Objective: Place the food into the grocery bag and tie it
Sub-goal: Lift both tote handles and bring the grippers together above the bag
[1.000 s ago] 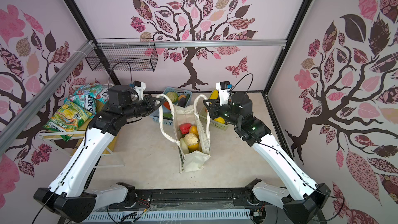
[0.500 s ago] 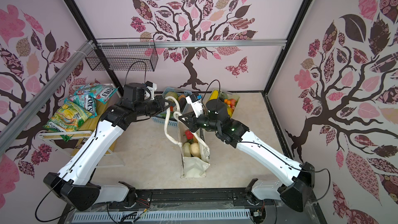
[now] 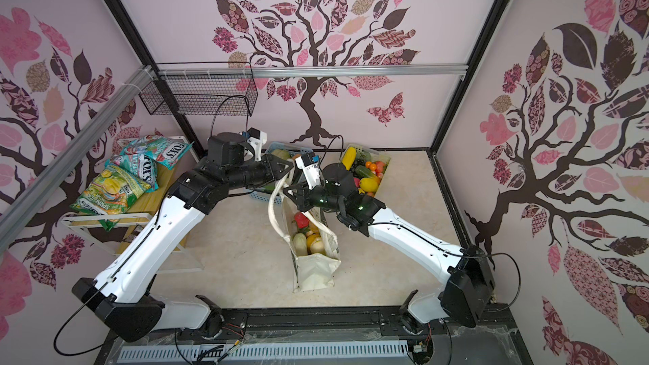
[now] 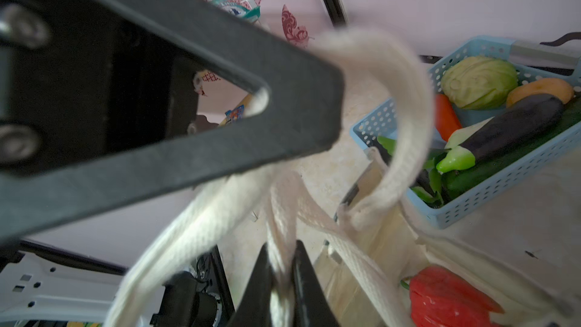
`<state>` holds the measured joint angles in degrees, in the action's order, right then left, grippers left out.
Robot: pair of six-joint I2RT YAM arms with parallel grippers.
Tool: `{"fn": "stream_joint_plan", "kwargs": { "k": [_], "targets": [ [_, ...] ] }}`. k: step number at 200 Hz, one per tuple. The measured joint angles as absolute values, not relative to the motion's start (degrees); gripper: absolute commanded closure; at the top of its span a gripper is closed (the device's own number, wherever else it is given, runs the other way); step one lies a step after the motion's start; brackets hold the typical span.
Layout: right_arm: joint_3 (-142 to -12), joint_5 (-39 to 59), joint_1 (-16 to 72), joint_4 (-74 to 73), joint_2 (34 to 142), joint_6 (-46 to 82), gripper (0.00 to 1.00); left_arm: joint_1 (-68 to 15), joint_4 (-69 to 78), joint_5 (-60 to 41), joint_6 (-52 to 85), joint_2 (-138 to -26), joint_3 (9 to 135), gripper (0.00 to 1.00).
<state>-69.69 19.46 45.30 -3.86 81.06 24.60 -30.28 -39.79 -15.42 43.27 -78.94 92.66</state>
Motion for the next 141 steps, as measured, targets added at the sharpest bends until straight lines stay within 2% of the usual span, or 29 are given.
{"fn": "stream_joint_plan", "kwargs": {
  "k": [26, 86, 116, 141],
  "targets": [
    [-68.0, 18.0, 45.3, -7.6, 80.7, 26.4, 0.87, -30.3, -37.3, -15.4, 43.9, -78.7, 92.7, 0.58],
    [-61.9, 17.2, 42.9, -15.0, 80.6, 31.0, 0.87, -30.3, -36.6, -14.3, 42.7, -78.1, 92.7, 0.44],
    [-61.7, 17.4, 42.2, -16.2, 80.5, 31.9, 0.87, -30.1, -40.4, -10.8, 39.2, -77.5, 93.1, 0.4],
    [-61.7, 17.4, 42.3, -16.2, 79.9, 32.1, 0.87, -28.2, -43.4, -9.2, 36.4, -76.6, 93.6, 0.42]
  ]
}}
